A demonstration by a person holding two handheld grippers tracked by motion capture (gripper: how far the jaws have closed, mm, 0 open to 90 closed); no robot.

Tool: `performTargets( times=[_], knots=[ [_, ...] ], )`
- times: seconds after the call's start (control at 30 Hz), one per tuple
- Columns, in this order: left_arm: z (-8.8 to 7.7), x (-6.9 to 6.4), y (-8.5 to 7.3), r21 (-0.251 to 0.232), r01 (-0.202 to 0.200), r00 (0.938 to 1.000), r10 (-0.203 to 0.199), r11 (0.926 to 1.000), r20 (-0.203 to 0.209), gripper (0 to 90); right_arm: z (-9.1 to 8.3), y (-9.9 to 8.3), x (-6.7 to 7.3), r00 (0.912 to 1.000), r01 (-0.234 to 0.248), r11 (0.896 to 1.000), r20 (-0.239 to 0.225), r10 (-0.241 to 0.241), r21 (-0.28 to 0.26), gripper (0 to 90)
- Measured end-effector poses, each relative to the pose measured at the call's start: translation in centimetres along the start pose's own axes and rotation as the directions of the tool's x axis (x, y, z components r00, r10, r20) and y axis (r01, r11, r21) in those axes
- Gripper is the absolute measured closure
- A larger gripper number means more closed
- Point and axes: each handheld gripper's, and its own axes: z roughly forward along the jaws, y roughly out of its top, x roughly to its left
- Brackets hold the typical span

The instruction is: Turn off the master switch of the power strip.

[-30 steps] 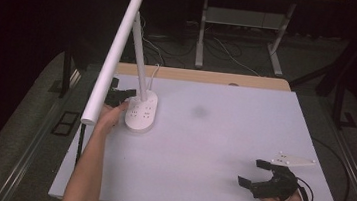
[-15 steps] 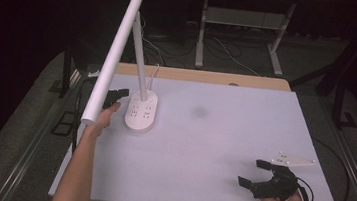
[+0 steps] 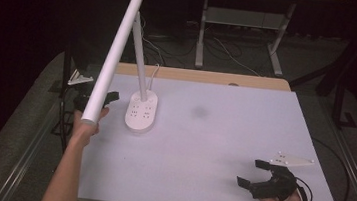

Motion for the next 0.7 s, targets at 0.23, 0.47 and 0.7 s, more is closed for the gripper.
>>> performTargets(
  times=[0.23, 0.47, 0.7],
  knots=[
    [-1.2, -0.7, -1.0, 0.009, 0.001, 0.9977, -0.001, 1.0000, 0.068, 46.2, 0.0, 0.0, -0.1, 1.0000, 0.005, 1.000, 0.000, -0.005, -0.004, 0.1],
    [-2.1, -2.0, -1.8, 0.046, -0.043, 0.9920, 0.037, 0.9980, 0.121, 15.1, 0.0, 0.0, 0.0, 1.0000, 0.007, 1.000, 0.000, -0.007, -0.007, 0.1],
    [-2.6, -4.2, -2.8, 0.096, -0.104, 0.9806, 0.086, 0.9900, 0.176, 0.0, -0.1, 0.0, 0.0, 1.0000, 0.007, 1.000, 0.000, -0.007, -0.008, 0.1]
  ],
)
